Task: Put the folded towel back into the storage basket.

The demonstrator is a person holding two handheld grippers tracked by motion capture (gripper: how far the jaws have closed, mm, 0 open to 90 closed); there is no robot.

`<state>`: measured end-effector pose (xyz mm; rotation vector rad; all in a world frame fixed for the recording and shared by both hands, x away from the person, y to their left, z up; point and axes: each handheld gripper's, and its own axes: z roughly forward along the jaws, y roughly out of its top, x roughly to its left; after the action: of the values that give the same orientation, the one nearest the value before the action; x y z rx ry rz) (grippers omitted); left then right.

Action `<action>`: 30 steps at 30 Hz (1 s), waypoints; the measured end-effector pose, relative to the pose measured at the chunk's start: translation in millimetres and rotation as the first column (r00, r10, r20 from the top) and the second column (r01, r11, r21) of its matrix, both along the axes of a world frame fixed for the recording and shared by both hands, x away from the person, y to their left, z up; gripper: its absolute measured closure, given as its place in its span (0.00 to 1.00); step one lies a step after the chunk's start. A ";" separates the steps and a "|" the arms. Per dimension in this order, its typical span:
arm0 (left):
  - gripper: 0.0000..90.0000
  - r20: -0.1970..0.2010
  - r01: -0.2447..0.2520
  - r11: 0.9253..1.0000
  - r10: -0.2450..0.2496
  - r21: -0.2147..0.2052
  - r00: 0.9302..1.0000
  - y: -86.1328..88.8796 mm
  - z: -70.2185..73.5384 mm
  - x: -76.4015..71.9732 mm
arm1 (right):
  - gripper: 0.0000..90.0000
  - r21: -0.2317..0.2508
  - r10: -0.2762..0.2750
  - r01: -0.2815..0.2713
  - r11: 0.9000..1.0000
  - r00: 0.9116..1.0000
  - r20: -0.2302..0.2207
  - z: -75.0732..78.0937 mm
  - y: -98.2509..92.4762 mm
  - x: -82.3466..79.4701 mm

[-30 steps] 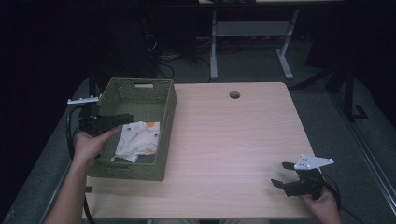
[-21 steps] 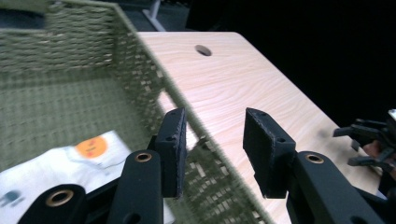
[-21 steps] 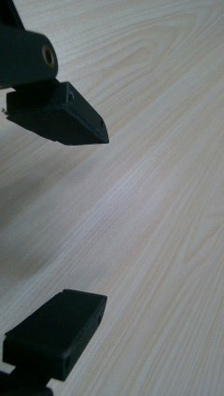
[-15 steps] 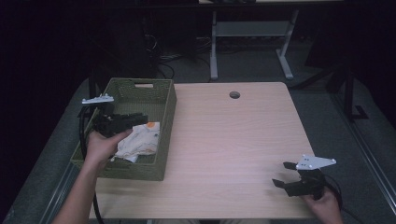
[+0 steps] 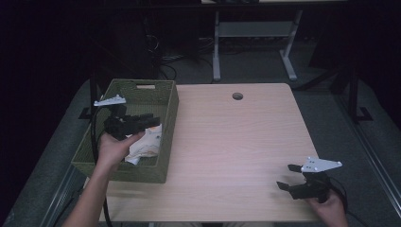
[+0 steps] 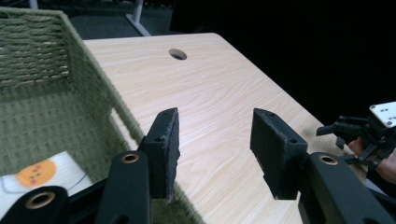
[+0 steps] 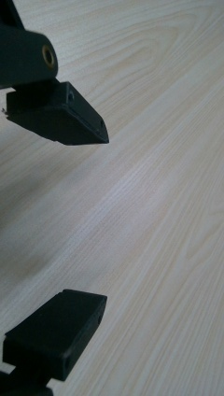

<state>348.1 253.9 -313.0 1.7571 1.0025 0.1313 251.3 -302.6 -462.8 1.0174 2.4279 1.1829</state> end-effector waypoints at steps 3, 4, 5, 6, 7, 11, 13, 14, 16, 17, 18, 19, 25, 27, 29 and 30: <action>0.56 0.008 0.016 1.000 -0.016 0.001 1.000 -10.2 1.1 -1.6 | 0.20 0.002 0.002 -0.002 1.000 1.000 0.002 0.1 -0.7 0.0; 0.56 0.008 0.016 1.000 -0.016 0.001 1.000 -10.2 1.1 -1.6 | 0.20 0.002 0.002 -0.002 1.000 1.000 0.002 0.1 -0.7 0.0; 0.55 0.013 0.021 1.000 -0.021 0.006 1.000 -16.5 1.9 -2.8 | 0.20 0.002 0.001 -0.001 1.000 1.000 0.004 0.3 -1.1 0.0; 0.55 0.014 0.023 1.000 -0.024 0.006 1.000 -19.4 2.2 -3.2 | 0.20 0.002 0.001 -0.001 1.000 1.000 0.004 0.3 -1.2 -0.1; 0.55 0.015 0.026 1.000 -0.026 0.007 1.000 -21.6 2.3 -3.5 | 0.20 0.002 0.002 -0.002 1.000 1.000 0.006 0.3 -1.4 0.0; 0.54 0.012 0.036 0.999 -0.036 0.015 0.999 -33.8 1.5 -4.5 | 0.20 0.000 0.001 -0.001 1.000 1.000 0.008 0.5 -1.6 0.0; 0.54 0.015 0.043 0.999 -0.043 0.016 0.999 -40.3 1.2 -5.2 | 0.20 0.001 0.001 -0.001 1.000 1.000 0.010 0.6 -1.7 0.1; 0.54 0.015 0.048 0.999 -0.049 0.015 0.999 -42.9 1.1 -5.3 | 0.20 0.001 0.002 -0.002 1.000 1.000 0.010 0.6 -1.7 0.1; 0.53 0.017 0.049 0.999 -0.049 0.015 0.999 -48.0 1.3 -6.0 | 0.20 0.003 0.002 -0.002 1.000 1.000 0.009 0.6 -1.9 0.0; 0.53 0.019 0.052 0.999 -0.052 0.017 0.998 -50.9 1.4 -6.2 | 0.20 0.004 0.003 -0.003 1.000 1.000 0.008 0.6 -2.0 0.0; 0.53 0.017 0.053 0.998 -0.054 0.016 0.998 -53.8 1.4 -6.4 | 0.20 0.005 0.000 0.000 1.000 1.000 0.008 0.6 -2.1 -0.1; 0.52 0.016 0.059 0.998 -0.059 0.016 0.998 -57.6 1.4 -6.6 | 0.20 0.008 0.002 -0.002 1.000 1.000 0.008 0.6 -2.2 0.0; 0.50 0.023 0.062 0.998 -0.063 0.017 0.998 -72.4 0.4 -7.0 | 0.20 0.010 0.004 -0.004 1.000 1.000 0.010 1.4 -2.6 -0.4; 0.49 0.021 0.071 0.997 -0.071 0.018 0.997 -81.1 -1.2 -6.8 | 0.20 0.012 0.003 -0.003 1.000 1.000 0.009 1.5 -3.1 -0.7; 0.49 0.014 0.086 0.996 -0.086 0.016 0.996 -88.8 -3.2 -6.3 | 0.20 0.012 0.003 -0.003 1.000 1.000 0.010 1.7 -3.6 -0.6; 0.49 0.013 0.092 0.996 -0.092 0.019 0.996 -92.1 -4.3 -6.1 | 0.20 0.013 0.002 -0.002 1.000 1.000 0.011 1.8 -3.6 -0.7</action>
<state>342.0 161.9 -317.3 1.8130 0.9110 0.0948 250.7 -306.2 -461.0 1.0099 2.4169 1.2035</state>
